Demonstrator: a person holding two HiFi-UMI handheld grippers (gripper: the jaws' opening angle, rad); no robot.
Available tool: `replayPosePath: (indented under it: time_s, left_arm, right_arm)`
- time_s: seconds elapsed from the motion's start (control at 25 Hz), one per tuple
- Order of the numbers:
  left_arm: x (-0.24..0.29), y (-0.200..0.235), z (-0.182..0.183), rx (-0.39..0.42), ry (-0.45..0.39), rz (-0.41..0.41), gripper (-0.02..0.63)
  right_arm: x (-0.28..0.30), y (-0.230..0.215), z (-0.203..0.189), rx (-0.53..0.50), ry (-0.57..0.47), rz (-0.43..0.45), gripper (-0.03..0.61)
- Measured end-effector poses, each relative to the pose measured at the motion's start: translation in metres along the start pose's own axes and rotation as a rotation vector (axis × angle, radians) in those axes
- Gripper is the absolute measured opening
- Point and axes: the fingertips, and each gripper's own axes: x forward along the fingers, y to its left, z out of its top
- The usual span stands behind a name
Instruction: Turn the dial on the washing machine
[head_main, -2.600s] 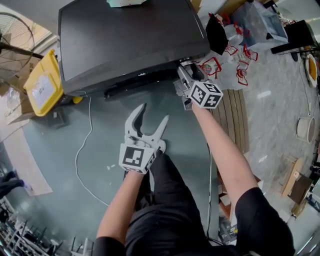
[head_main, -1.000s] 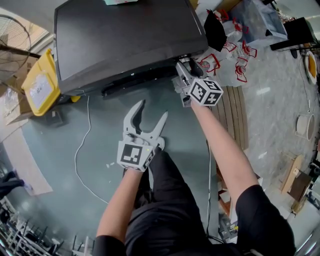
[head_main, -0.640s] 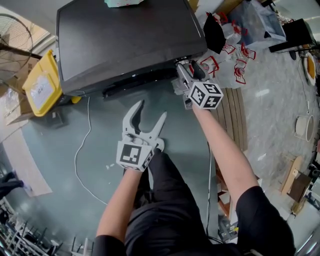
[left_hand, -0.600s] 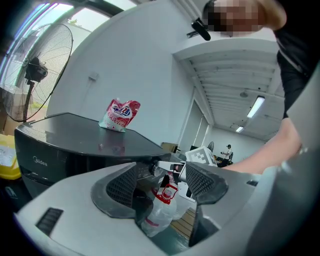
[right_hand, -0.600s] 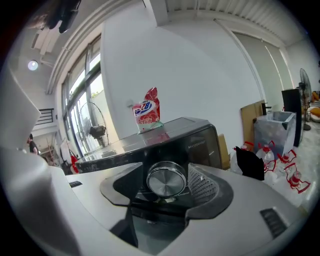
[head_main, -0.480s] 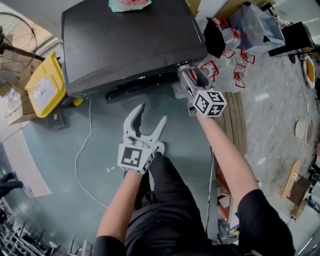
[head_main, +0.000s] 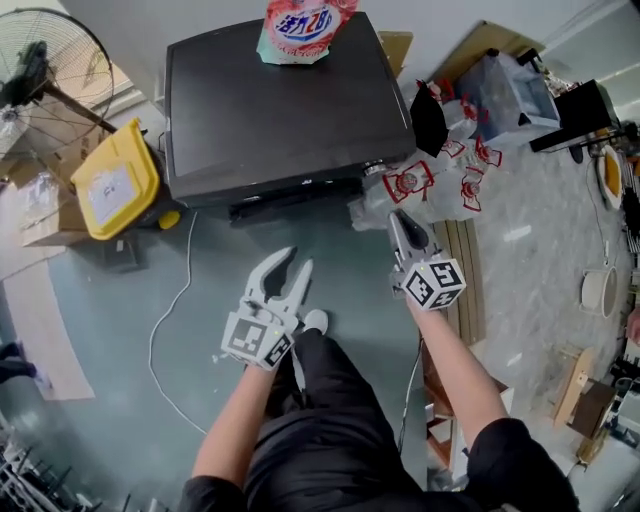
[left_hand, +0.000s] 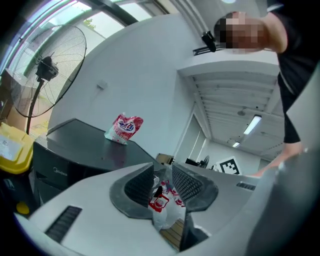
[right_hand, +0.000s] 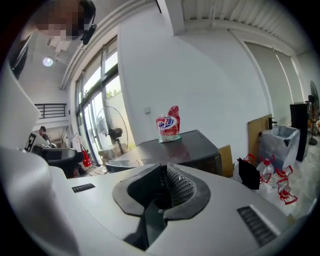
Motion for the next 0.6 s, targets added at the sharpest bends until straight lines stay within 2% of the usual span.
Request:
replayPosePath:
  time_s: [0.24, 0.44, 0.6]
  left_arm:
    - [-0.050, -0.002, 0.045, 0.028, -0.052, 0.023, 0.015]
    - [-0.089, -0.010, 0.071, 0.108, -0.048, 0.017, 0.003]
    - [-0.110, -0.003, 0.089, 0.157, -0.036, 0.037, 0.003]
  right_arm:
    - [-0.048, 0.064, 0.033, -0.060, -0.001, 0.015, 0.003]
    - [-0.076, 0.117, 0.055, -0.103, -0.003, 0.002, 0.002]
    - [-0.089, 0.135, 0.083, -0.122, -0.047, -0.025, 0.002]
